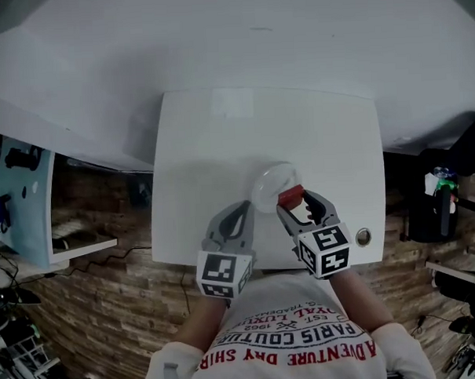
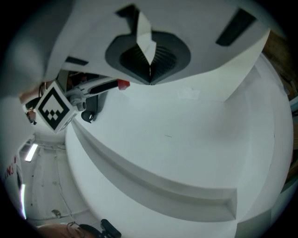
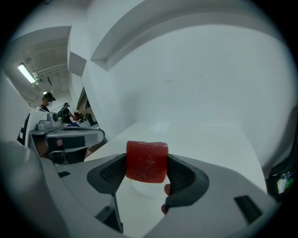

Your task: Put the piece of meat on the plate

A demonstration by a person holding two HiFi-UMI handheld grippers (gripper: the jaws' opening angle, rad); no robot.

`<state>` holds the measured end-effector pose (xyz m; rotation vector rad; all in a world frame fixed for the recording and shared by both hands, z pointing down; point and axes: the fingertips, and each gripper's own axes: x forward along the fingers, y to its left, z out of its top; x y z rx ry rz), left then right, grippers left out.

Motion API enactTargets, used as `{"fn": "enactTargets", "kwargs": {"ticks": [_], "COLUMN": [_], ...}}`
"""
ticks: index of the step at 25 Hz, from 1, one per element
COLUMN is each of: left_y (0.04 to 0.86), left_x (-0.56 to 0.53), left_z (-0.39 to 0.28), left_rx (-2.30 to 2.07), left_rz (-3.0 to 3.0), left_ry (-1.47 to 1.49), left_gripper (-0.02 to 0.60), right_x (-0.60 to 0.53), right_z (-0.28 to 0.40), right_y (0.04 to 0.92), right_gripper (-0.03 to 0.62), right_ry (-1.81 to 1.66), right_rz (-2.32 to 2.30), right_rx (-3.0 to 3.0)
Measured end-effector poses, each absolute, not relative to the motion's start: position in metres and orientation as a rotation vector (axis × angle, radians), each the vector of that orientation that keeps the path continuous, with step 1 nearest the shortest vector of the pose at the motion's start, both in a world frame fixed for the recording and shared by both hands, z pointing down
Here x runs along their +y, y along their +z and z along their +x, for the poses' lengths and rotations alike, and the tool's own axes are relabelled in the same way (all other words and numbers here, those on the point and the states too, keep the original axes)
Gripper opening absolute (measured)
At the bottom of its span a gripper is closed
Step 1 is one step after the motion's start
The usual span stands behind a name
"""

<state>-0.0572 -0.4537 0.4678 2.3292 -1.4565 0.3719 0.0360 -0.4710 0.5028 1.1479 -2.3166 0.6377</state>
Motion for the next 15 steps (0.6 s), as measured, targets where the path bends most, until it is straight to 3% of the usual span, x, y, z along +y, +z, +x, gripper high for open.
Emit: {"fn": "enactTargets", "kwargs": {"ticks": [15], "left_y": [0.541], "left_x": [-0.469], "left_z": [-0.067], "left_rx": [-1.432], "left_rz": [2.200], "left_ry": [0.495], "left_gripper": [0.006], "right_x": [-0.501], "right_z": [0.018], "right_y": [0.603], "right_gripper": [0.278], "right_ry": [0.746], "right_rz": [0.953], "right_rx": [-2.114]}}
